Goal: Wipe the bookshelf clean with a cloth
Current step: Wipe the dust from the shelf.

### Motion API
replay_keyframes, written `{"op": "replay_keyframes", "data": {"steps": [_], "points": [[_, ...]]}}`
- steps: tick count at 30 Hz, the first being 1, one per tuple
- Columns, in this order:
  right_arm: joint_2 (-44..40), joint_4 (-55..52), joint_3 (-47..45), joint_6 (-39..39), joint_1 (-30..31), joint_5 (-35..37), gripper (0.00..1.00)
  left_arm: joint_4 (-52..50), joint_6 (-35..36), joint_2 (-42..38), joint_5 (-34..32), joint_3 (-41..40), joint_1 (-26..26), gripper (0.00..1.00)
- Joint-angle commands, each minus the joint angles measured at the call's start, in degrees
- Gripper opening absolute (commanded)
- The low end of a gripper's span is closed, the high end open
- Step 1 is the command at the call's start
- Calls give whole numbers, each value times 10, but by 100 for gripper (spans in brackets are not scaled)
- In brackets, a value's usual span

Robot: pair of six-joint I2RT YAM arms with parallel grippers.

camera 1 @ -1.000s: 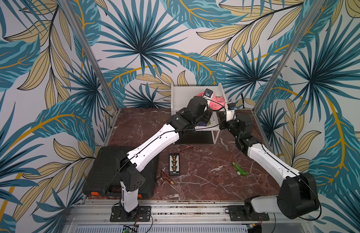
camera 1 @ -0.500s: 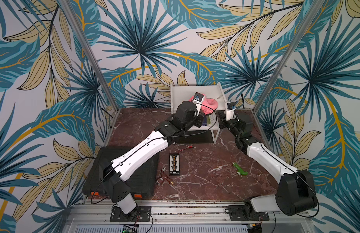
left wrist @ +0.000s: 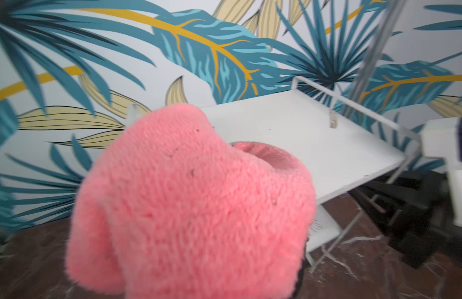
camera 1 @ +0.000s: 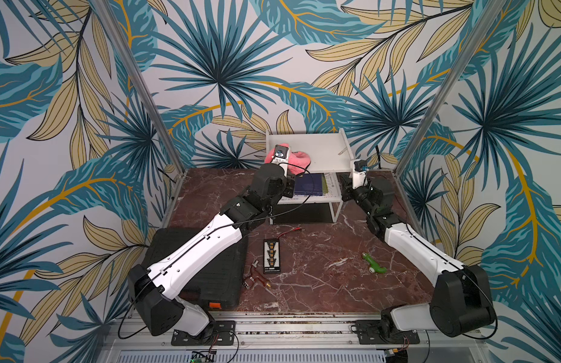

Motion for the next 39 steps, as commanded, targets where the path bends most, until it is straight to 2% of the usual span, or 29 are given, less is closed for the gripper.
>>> {"op": "replay_keyframes", "data": {"steps": [1,4,7,10,13,17,22,25,27,30,33,35,39], "points": [[-22,6,-24,11,5,-16,35,-7,-33,41,126,45,-7,0],[-65,0,-52,-1,5,-11,47,-20,-26,6,19,11,-3,0],[-103,-27,-85,-24,5,2,54,-1,-27,-64,-45,-66,17,0],[-111,-26,-108,-29,5,-4,60,-7,-24,-91,-93,-94,36,0],[-98,-9,-114,-13,5,-10,66,-14,-13,-86,-102,-91,46,0],[-81,18,-101,20,5,-25,73,-22,-6,-63,-74,-65,47,0],[-64,53,-96,59,5,-70,78,-48,4,-45,-139,-51,51,0],[-59,55,-93,80,5,-128,78,-54,4,-53,-144,-55,64,0],[-60,60,-95,92,5,-136,78,-50,8,-58,-148,-54,67,0],[-63,63,-101,105,6,-91,79,-29,-9,-53,-83,-46,66,0],[-63,55,-104,116,6,-58,78,20,-63,-10,72,-21,58,0],[-61,45,-103,127,6,-47,78,37,-81,35,155,20,31,0],[-56,22,-97,129,5,-29,77,37,-67,87,177,79,-10,0]]}}
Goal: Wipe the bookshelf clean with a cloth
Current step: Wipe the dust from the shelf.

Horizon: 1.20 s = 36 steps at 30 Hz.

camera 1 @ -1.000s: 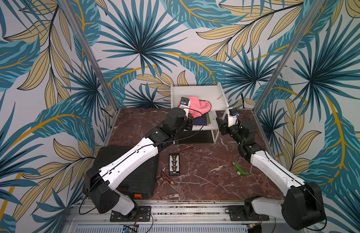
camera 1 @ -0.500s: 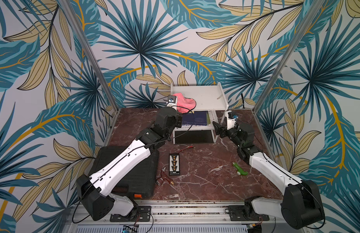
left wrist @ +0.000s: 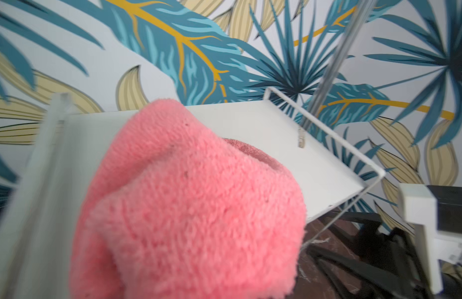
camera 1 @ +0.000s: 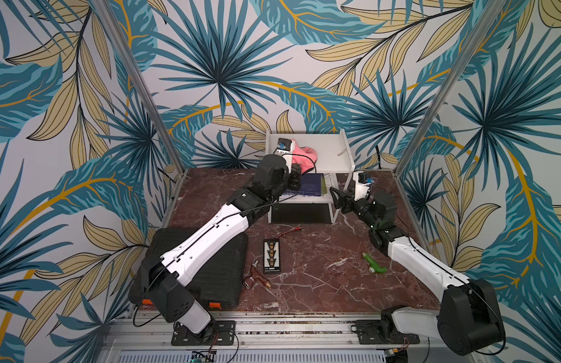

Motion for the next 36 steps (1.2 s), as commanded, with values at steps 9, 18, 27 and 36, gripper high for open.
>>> {"op": "replay_keyframes", "data": {"steps": [9,18,27,36], "points": [[-11,-37,3,6,2,26,78,-43,12,-124,-210,-98,38,0],[7,-9,9,46,2,26,82,73,-81,1,210,0,17,0],[-7,-38,19,49,2,27,82,-89,32,22,-142,73,51,0],[-3,-45,20,50,2,19,82,-102,89,139,-112,240,61,0]]}}
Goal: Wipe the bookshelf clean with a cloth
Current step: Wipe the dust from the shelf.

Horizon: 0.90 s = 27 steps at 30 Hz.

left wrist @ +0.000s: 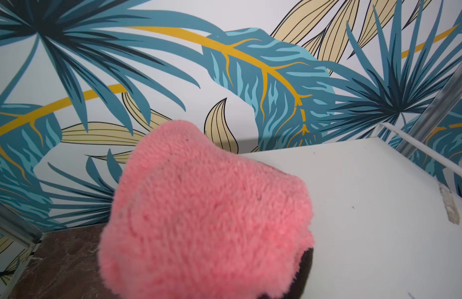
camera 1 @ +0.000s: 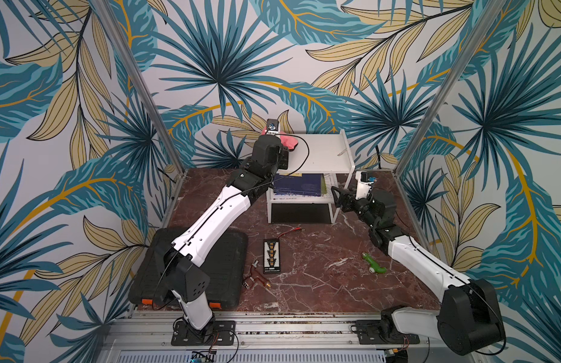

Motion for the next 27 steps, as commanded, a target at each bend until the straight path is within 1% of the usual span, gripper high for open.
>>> {"op": "replay_keyframes", "data": {"steps": [1,3,4,6,8,12,13,14,15,16,18,20,21,22,24,25,27], "points": [[-3,-17,12,4,2,-7,82,-28,8,73,51,93,-29,0],[-7,-30,20,0,2,-9,82,-40,-1,121,95,154,-59,0],[-10,-36,23,-5,2,-9,82,-52,-5,156,113,202,-80,0],[-15,-46,27,-12,2,-9,82,-72,0,198,111,261,-97,0],[-17,-53,30,-18,2,-7,82,-76,5,235,66,297,-97,0],[-18,-54,30,-16,2,-12,82,-73,19,266,-35,323,-78,0],[-18,-54,30,-13,2,-12,82,-89,16,263,-43,329,-74,0],[-17,-52,29,-12,2,-12,82,-100,12,252,-39,322,-71,0],[-17,-50,28,-11,2,-10,82,-100,11,228,-24,304,-70,0],[-17,-46,25,-11,2,-8,82,-86,11,192,6,263,-70,0],[-18,-38,20,-12,2,7,82,-35,8,106,89,156,-70,0],[-19,-27,13,-11,2,27,82,25,-2,3,174,50,-70,0],[-21,-23,10,-12,2,37,82,42,-12,-38,194,1,-70,0],[-22,-19,7,-11,2,47,82,48,-19,-82,204,-45,-71,0],[-26,-9,0,-12,1,61,82,49,-32,-168,188,-135,-71,0],[-28,-3,-4,-10,1,68,82,54,-38,-214,165,-189,-71,0],[-31,7,-9,-8,1,78,82,83,-49,-290,91,-290,-69,0]]}}
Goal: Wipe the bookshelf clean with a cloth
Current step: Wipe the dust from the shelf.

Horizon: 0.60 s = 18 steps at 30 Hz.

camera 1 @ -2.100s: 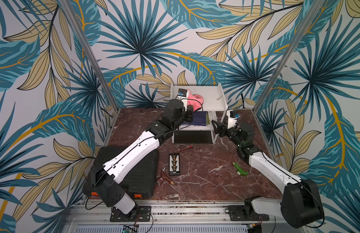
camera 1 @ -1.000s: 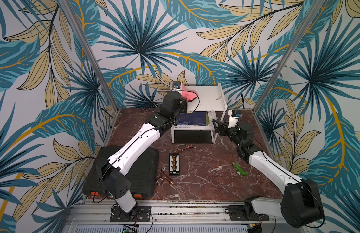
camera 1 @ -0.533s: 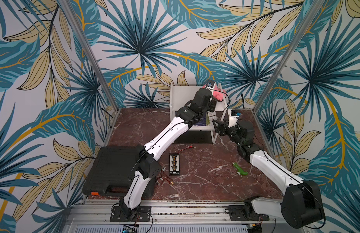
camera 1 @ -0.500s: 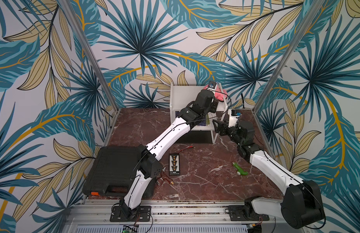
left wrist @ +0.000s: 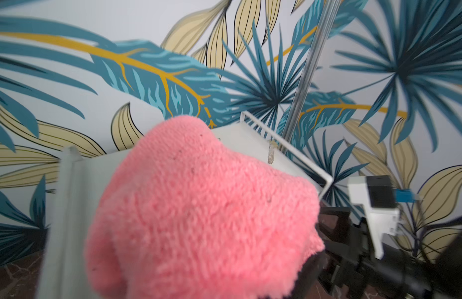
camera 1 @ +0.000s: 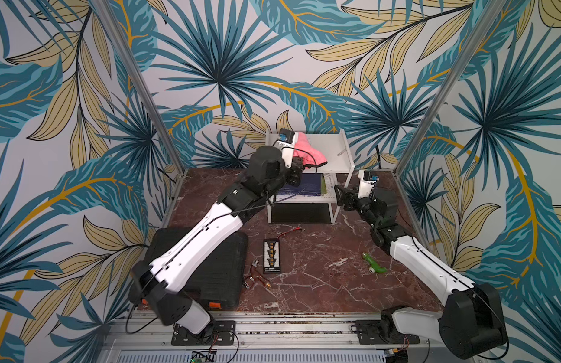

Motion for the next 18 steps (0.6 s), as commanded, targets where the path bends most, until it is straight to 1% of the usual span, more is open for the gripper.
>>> {"op": "replay_keyframes", "data": {"steps": [1,2,3,5,7,10,12,15,16,18], "points": [[-16,32,-16,-1,1,34,83,59,-29,-103,-74,-139,8,0],[-17,32,-15,-2,1,37,83,63,-37,-129,-89,-168,19,0],[-18,32,-13,-3,1,39,83,64,-48,-147,-83,-191,36,0],[-19,30,-8,-8,1,43,83,63,-74,-159,-39,-220,75,0],[-19,28,-5,-11,1,49,84,66,-84,-147,-11,-232,92,0],[-18,31,-11,-7,1,61,84,77,-92,-114,30,-249,93,0],[-14,34,-22,1,1,66,84,83,-118,-91,46,-270,93,0],[-9,34,-32,11,1,67,84,85,-139,-93,11,-295,93,0],[-8,34,-33,12,1,67,84,90,-136,-101,-13,-296,94,0],[-5,33,-27,11,1,64,84,102,-114,-120,-37,-282,95,0]]}}
